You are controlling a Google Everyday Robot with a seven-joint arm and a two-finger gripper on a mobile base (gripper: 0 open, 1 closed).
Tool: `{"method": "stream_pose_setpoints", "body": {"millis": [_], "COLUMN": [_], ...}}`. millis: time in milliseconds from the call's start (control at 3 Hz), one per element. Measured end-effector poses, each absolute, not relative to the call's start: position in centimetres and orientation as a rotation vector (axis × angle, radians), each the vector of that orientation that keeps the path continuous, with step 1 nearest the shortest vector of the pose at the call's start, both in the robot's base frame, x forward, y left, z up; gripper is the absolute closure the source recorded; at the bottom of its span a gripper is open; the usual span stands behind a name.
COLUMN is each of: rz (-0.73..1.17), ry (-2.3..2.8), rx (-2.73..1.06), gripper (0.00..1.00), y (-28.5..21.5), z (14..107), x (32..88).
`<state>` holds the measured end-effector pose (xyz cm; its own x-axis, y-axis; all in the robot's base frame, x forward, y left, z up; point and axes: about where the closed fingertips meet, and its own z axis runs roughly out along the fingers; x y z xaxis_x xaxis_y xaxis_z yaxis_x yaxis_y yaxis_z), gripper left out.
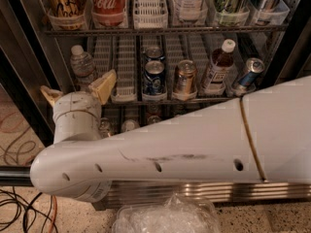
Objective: Pick water bottle from middle shelf of fridge
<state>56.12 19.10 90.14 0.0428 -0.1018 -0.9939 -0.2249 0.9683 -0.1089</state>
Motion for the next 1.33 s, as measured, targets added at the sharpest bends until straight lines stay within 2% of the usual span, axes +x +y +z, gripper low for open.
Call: {"method": "stream_pose_setpoints", "body": {"millis": [333,667,1000,1333], "rz": [0.078,0.046,0.026,0.010], "ry": [1.524,1.517,1.515,1.525], "rx": [-0.253,-0.228,-0.210,-0.198], "gripper": [0.00,0.19,0.32,0.36], "y": [18.5,17.4,16.6,16.4], "z": [90.4,90.5,90.3,89.5], "x": [56.4,56.7,57.3,58.3]}}
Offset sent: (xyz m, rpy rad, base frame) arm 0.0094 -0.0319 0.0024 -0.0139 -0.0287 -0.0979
